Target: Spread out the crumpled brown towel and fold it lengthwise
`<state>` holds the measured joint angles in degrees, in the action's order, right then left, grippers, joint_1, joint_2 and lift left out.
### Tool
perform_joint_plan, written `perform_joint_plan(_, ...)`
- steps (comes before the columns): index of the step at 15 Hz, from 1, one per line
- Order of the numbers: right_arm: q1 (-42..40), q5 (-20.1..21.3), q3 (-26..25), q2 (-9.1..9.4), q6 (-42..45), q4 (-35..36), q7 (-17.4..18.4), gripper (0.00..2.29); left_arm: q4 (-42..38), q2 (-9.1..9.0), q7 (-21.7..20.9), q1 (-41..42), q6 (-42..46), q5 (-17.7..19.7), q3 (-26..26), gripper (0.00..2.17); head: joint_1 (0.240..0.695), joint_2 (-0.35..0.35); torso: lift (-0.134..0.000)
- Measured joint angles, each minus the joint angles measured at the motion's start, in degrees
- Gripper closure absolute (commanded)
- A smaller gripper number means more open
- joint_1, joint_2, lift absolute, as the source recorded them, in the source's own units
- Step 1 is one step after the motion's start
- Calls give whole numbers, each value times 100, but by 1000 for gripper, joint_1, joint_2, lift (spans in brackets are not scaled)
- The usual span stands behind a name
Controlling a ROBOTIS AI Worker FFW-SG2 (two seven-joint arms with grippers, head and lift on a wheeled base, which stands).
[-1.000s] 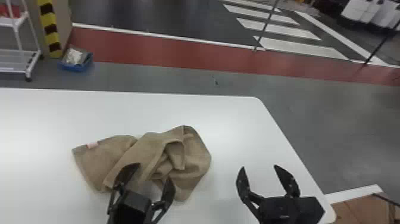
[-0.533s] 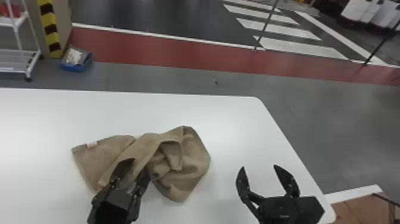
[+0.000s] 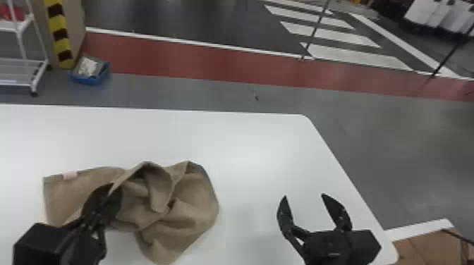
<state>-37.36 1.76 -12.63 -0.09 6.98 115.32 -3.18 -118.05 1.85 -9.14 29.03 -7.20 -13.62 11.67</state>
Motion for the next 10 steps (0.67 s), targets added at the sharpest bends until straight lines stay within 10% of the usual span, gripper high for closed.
perform_joint_plan(4,23,59,105,0,62,25,-422,113,-36,-4,-430,-9,-424,790,-320,2145,695,-278,-124)
perform_joint_plan(10,458,629,819,0,-418,-405,-453,110,-15,-1,-432,-18,-527,792,-211,2145,695,-203,-124)
